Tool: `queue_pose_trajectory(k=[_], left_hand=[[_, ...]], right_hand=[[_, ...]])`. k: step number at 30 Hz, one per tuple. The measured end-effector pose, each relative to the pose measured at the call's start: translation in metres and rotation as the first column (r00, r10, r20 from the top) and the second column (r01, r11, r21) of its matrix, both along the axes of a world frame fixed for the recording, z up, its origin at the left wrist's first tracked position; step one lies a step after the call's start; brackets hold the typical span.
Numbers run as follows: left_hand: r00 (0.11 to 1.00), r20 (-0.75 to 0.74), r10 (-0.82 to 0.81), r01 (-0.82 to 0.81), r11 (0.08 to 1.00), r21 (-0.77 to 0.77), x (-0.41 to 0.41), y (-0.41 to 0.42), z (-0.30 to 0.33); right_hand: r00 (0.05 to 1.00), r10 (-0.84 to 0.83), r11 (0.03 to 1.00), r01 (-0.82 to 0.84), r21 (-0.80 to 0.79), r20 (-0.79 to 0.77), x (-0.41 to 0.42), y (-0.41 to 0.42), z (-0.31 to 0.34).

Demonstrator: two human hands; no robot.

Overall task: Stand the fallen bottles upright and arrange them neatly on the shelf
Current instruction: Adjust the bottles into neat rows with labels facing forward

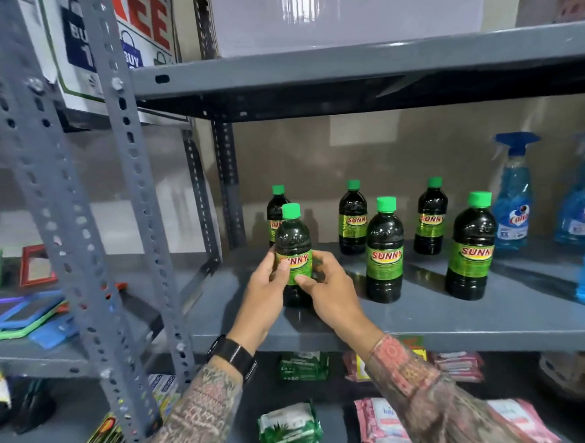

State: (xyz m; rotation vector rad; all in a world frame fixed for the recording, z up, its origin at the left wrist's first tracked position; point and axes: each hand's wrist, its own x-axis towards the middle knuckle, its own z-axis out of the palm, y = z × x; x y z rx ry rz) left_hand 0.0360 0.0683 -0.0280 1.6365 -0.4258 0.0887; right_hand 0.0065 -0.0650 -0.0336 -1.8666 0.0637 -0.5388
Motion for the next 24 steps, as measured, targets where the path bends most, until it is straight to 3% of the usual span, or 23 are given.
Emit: queue_pose_trajectory(k=[7,12,14,24], left_hand=[[0.999,-0.048,-0.011,0.010,1.000,-0.001,0.007,0.021,0.001],[0.969,-0.236,-0.073,0.010,0.966,-0.257,0.011,0.020,0.008],[0.959,-0.276,-0.063,-0.017,0.960,-0.279,0.014,0.016,0.007],[0.966,-0.257,0.025,-0.101,0.952,-0.288,0.007,0.015,0.005]], right_hand=[[1.000,0.026,0.999,-0.027,0.020,0.011,0.002,0.023,0.001],[0.992,0.125,0.902,-0.117,0.415,0.007,0.002,0.034,0.018],[0.984,0.179,0.850,-0.163,0.501,0.017,0.002,0.041,0.018],[0.980,0.195,0.873,-0.193,0.448,0.042,0.002,0.051,0.011]])
